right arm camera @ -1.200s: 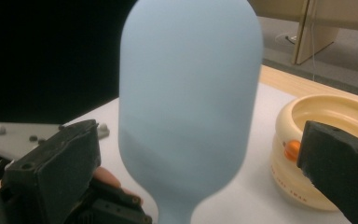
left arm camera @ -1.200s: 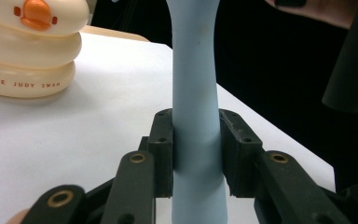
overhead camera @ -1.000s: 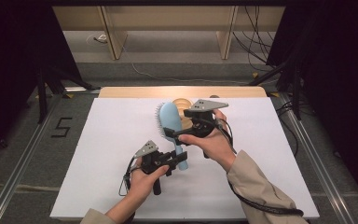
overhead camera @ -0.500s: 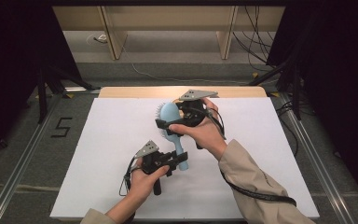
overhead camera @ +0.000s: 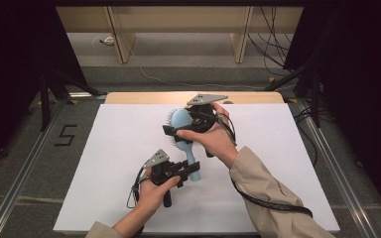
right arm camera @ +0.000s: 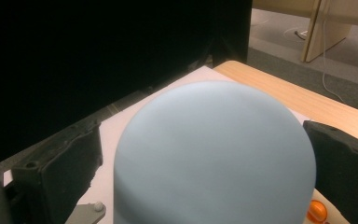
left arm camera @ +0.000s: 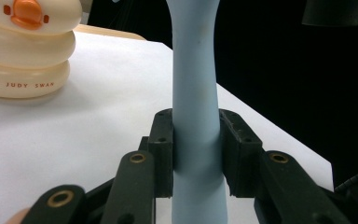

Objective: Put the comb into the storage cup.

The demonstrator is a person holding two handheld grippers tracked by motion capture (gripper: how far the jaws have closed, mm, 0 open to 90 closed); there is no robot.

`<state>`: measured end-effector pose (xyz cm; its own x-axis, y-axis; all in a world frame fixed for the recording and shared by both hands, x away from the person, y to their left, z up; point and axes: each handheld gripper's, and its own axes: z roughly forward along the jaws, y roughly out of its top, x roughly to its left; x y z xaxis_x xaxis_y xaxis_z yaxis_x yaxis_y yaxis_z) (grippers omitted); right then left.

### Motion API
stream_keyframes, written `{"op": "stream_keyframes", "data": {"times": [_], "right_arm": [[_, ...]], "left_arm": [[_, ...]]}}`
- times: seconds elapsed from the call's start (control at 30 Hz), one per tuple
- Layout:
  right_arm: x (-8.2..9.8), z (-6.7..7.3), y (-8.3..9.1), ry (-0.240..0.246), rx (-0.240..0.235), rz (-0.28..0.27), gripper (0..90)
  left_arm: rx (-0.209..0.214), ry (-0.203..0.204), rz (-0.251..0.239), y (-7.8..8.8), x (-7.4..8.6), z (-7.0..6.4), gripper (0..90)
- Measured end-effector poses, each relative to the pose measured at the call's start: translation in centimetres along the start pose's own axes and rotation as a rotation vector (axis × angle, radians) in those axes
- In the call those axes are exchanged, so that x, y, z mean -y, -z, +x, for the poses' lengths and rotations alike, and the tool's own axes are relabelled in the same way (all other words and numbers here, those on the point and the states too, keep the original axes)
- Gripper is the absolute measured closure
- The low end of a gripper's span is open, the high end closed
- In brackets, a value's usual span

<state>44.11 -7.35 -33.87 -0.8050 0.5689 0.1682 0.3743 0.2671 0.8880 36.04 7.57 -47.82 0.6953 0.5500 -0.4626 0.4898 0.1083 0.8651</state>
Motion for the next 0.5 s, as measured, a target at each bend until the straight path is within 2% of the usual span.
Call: {"op": "stream_keyframes", "data": {"times": [0.5], "right_arm": [[0.07,0.03,-0.1,-0.011,0.005,0.011,10.0]], "left_arm": [[-0.001,-0.003,0.0,-0.02,0.02,-0.03,67.7]]}}
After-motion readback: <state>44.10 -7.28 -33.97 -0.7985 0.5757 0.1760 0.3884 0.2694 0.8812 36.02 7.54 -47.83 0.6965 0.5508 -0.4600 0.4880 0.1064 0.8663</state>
